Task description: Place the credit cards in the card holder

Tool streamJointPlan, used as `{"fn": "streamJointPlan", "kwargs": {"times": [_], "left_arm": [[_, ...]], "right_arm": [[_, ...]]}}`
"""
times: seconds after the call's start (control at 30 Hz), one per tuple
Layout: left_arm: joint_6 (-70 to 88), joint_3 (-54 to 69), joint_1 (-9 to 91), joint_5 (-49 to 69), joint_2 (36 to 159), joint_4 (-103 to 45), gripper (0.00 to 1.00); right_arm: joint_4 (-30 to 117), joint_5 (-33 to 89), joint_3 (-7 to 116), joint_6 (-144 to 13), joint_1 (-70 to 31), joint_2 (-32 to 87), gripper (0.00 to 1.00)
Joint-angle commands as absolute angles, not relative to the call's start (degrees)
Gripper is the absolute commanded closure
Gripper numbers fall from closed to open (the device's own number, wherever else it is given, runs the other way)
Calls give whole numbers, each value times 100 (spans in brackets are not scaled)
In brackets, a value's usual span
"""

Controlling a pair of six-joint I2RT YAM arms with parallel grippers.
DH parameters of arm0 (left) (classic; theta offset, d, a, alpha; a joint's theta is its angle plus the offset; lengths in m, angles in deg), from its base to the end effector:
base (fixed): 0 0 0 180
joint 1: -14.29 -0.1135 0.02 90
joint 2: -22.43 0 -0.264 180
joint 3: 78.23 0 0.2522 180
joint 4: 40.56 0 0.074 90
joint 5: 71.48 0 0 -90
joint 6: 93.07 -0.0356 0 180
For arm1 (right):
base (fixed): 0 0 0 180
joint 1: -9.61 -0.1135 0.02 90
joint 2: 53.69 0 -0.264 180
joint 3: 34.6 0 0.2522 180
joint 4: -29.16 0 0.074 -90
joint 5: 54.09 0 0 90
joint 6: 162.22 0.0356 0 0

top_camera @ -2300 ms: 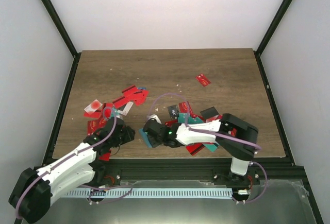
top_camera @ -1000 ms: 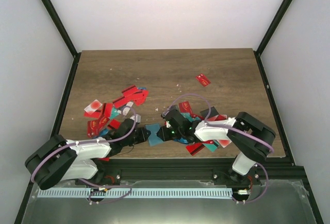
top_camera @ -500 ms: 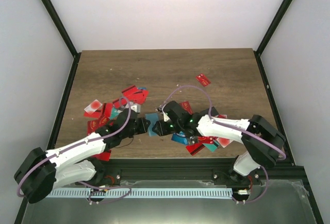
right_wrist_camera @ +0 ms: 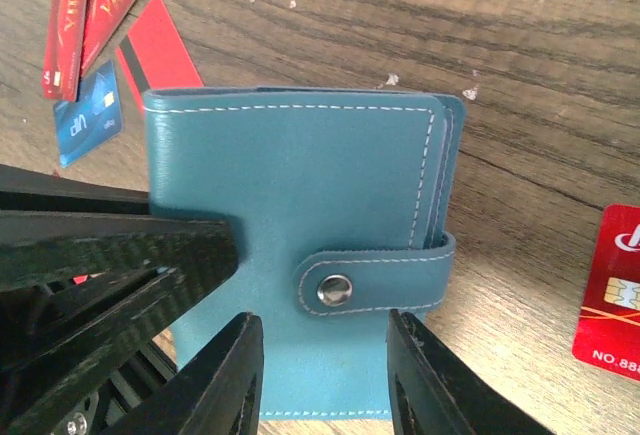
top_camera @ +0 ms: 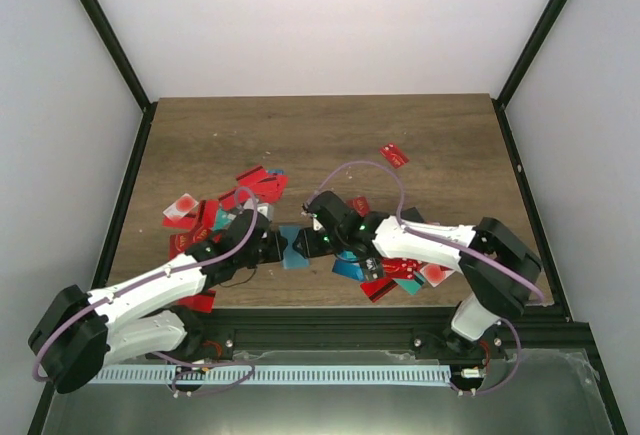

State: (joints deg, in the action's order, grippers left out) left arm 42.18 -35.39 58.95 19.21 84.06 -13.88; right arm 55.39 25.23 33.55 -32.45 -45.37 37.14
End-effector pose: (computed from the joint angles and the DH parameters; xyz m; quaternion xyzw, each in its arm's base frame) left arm 0.1498 -0.1474 0.1864 -0.0070 0.9254 -0.2638 0.2721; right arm 0.1829 0.2725 0.1981 -0.1558 0.9198 0.3161 0.1725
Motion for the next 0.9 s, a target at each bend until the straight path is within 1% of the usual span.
{"fn": "streamJointPlan", "kwargs": {"times": [0.0, 0.3, 0.43, 0.57, 0.8, 0.87], "left_arm": [[4062, -3345, 5923, 1801, 8369, -1362, 96], [3996, -3297, 5924, 1687, 8384, -1346, 96], [3966, -3250, 5957, 1703, 8361, -1274, 96], [3921, -3182, 5969, 1834, 8309, -1117, 96], [3859, -3116, 5981, 1934, 8256, -969, 96], [3855, -3095, 5979, 1955, 8241, -931, 96]], "right_arm": [[5615, 2529, 3645, -3180, -4596, 3898, 64], [5591, 2488, 3771, -3170, -4652, 4219, 64], [5806, 2795, 3866, -3157, -4664, 4330, 66], [6097, 3144, 3927, -3123, -4665, 4399, 75], [6191, 3211, 3903, -3069, -4664, 4388, 91], [6235, 3300, 3878, -3054, -4664, 4363, 99]]}}
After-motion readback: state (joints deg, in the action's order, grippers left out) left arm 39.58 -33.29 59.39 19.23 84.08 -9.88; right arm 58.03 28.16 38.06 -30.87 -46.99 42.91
